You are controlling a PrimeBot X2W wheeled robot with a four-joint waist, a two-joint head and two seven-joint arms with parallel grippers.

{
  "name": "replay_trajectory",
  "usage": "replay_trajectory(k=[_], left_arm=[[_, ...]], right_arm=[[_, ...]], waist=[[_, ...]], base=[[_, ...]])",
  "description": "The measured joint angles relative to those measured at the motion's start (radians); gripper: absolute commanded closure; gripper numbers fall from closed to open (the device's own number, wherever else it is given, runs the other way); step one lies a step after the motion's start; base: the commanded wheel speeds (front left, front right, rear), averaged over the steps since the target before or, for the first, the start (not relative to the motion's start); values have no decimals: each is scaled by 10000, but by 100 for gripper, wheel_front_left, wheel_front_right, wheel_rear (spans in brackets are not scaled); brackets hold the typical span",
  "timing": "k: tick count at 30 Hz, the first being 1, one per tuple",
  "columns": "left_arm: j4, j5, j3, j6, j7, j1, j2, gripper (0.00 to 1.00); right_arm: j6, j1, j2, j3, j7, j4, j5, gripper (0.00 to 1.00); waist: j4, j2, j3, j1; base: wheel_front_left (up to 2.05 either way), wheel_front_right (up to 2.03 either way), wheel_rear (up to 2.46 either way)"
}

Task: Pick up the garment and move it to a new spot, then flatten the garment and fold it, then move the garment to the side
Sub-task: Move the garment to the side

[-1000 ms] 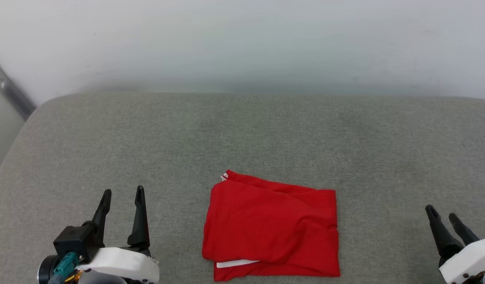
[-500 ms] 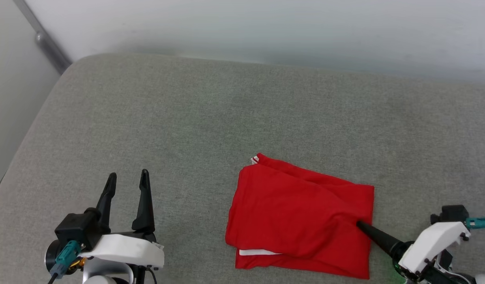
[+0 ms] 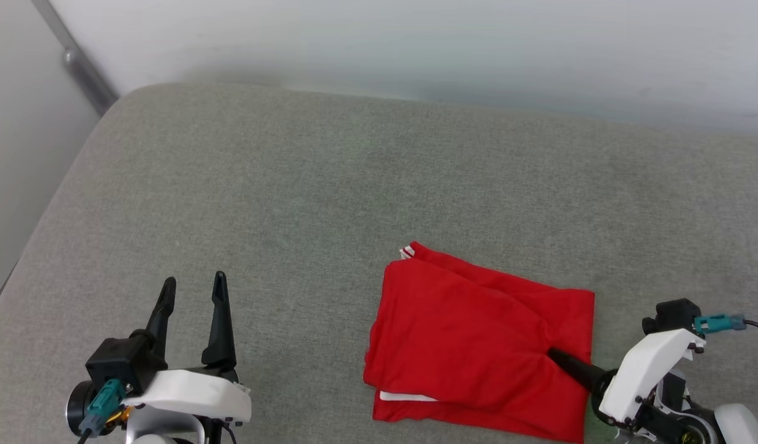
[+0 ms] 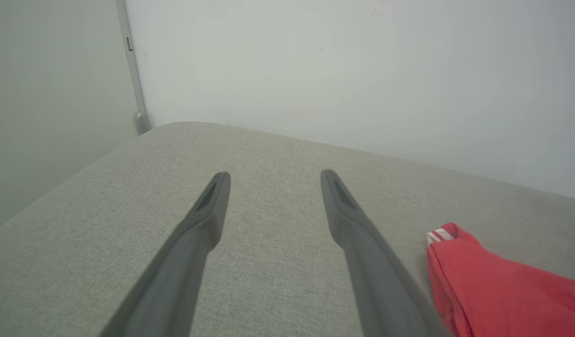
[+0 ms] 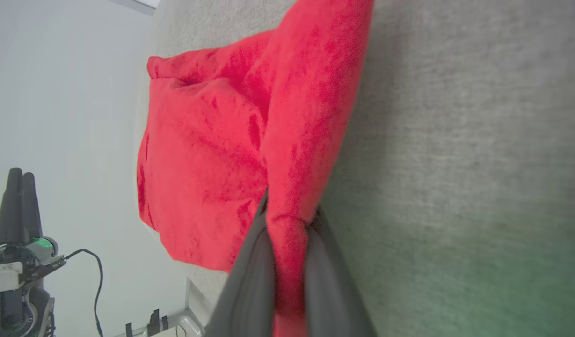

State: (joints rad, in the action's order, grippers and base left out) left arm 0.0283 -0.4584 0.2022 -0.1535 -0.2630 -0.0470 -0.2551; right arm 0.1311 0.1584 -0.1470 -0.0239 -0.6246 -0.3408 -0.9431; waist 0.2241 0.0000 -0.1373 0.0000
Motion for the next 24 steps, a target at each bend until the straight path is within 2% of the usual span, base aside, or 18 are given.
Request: replay_trajectory(k=[5, 12, 18, 24], left_arm=[[81, 84, -73, 33, 0, 297, -69, 0], [-86, 155, -123, -65, 33, 639, -224, 0], [-401, 171, -151, -150, 35, 727, -242, 0], [-771, 297, -54, -50, 46, 125, -257, 0]], right_arm=[[0, -223, -917, -817, 272, 184, 1666, 100], [0, -379, -1689, -972, -42, 408, 3329, 100], [0, 242, -1879, -702, -257, 380, 4638, 100], [2, 1621, -2002, -543, 274, -182, 5971, 100]], waist=[[-413, 0, 421, 0], [-1499, 0, 904, 0], [-2756, 0, 997, 0], [-3901, 0, 565, 0]], base=[[0, 0, 0], [0, 0, 0], [0, 0, 0], [0, 0, 0]])
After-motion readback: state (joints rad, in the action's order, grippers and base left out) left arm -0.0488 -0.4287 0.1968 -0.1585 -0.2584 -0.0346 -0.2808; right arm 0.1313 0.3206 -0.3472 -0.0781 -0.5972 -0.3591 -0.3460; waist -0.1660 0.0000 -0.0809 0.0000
